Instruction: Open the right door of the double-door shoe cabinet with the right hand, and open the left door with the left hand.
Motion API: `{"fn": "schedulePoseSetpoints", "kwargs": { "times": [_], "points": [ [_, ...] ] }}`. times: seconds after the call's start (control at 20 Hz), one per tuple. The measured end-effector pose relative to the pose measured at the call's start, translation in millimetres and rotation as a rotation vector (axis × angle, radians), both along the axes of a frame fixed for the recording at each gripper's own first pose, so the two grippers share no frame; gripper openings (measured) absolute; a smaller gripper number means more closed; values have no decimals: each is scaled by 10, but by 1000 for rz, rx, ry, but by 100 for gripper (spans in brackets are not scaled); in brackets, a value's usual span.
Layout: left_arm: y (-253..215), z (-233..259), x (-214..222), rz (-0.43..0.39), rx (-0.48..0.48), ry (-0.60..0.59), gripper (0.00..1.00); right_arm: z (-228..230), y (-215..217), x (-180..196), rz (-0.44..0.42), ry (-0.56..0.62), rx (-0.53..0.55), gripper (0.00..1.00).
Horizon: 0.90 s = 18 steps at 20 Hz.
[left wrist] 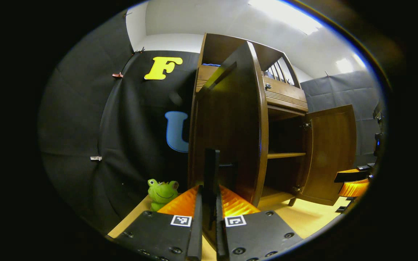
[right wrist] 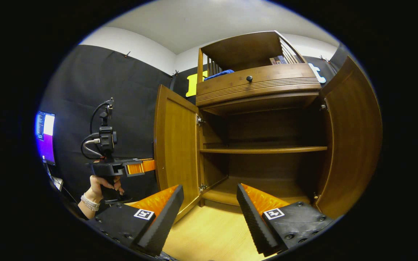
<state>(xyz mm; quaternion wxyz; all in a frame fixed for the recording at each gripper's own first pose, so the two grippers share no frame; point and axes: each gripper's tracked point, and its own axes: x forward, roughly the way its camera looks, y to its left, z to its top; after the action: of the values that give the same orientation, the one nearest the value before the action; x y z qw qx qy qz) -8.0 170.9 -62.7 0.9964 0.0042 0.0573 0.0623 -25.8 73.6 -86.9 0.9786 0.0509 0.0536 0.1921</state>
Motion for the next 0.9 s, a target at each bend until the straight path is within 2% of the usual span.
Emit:
{"fn": "schedulePoseSetpoints", "kwargs": {
  "times": [0.35,0.55,0.9],
  "points": [
    [250,-4,-82,47,11,6,17,-88,117,63,26,15,5,94],
    [231,95,-162,44,2,-13,14,-156,173,133,39,27,9,94],
    [114,358,-379,66,76,-19,14,-201,191,43,49,50,25,94]
  ]
}}
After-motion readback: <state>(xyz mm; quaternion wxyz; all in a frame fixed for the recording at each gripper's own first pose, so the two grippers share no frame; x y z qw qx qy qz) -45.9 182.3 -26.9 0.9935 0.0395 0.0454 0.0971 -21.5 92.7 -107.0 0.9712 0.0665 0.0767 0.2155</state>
